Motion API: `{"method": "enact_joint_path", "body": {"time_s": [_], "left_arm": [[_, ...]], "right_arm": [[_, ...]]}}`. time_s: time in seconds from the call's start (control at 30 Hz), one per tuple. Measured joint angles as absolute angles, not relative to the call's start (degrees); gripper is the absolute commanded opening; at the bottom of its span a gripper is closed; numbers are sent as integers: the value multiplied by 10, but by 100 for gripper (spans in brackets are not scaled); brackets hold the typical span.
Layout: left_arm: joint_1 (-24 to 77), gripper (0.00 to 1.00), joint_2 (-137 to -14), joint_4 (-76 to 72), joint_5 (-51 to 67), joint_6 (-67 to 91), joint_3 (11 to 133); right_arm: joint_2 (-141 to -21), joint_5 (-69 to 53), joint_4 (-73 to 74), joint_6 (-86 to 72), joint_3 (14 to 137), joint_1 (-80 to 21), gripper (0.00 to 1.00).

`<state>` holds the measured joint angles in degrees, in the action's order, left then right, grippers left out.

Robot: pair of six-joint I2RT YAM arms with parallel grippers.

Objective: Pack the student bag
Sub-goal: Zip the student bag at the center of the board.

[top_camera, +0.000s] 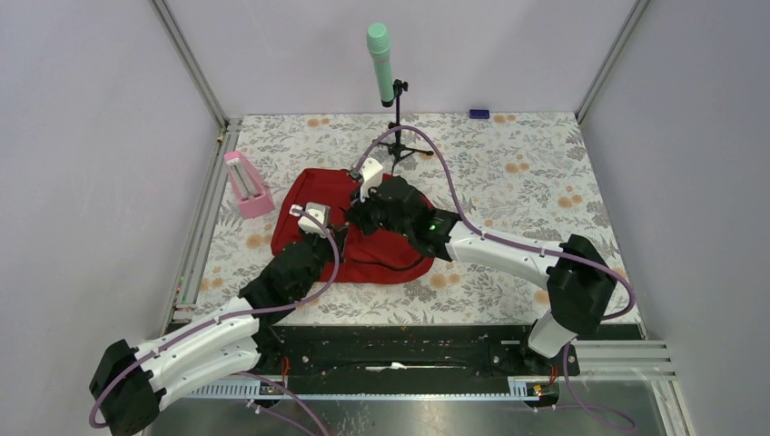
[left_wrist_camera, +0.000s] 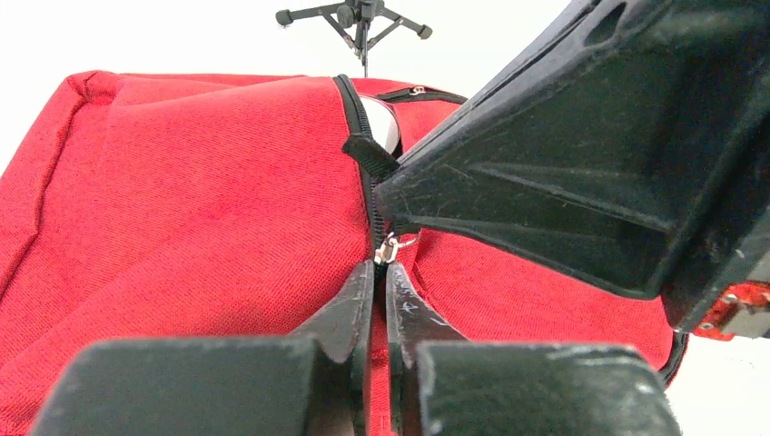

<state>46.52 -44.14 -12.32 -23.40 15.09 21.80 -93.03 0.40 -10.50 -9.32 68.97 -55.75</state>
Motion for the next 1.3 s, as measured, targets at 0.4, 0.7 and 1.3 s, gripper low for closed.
{"method": "enact_joint_path", "body": {"time_s": [0.4,0.7,1.3], "left_arm": [[465,0,-384,-134,-226,170,175],[464,0,-347,-114,-223,183,155],[463,0,-260,33,-223,261,153]], "right_arm": [[-941,34,-97,-135,693,-553,0],[-966,40,-100,-155,711,-527,0],[-1007,80,-142,-137,715,-483,0]]}}
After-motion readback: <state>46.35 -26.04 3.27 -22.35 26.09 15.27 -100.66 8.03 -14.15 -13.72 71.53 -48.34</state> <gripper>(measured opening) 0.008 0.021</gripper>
